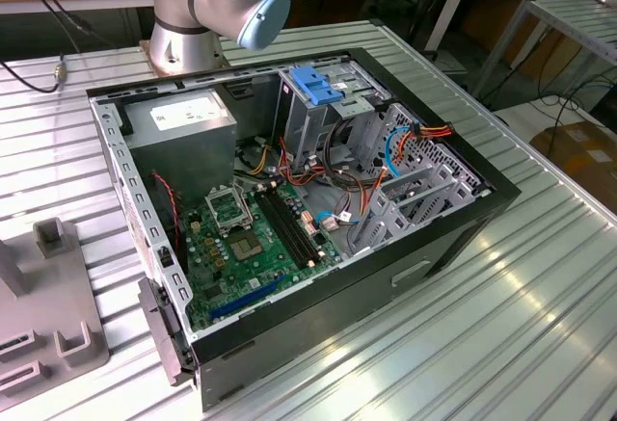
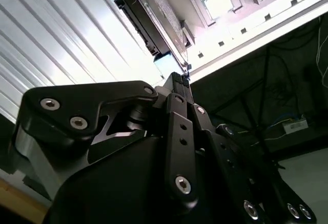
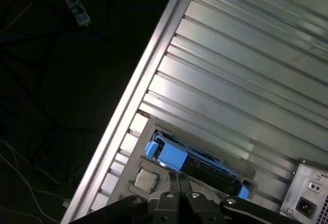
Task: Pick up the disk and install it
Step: 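Pick up the disk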
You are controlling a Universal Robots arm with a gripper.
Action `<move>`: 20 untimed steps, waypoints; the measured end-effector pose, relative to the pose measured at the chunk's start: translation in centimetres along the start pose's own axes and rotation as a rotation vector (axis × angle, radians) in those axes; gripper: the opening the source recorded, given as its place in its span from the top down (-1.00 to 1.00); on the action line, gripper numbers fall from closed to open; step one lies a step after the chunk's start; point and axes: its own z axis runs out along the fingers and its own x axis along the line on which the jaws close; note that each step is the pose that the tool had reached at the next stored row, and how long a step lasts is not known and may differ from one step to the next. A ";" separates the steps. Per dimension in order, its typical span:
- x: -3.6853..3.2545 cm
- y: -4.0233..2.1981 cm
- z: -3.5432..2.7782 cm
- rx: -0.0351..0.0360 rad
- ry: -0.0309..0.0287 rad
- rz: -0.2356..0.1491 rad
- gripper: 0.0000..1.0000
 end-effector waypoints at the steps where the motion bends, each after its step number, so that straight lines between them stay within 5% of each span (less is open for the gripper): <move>1: 0.00 0.00 0.00 -0.0007 0.0013 -0.030 0.80; 20: 0.00 0.00 0.00 -0.0112 0.0204 -0.458 0.80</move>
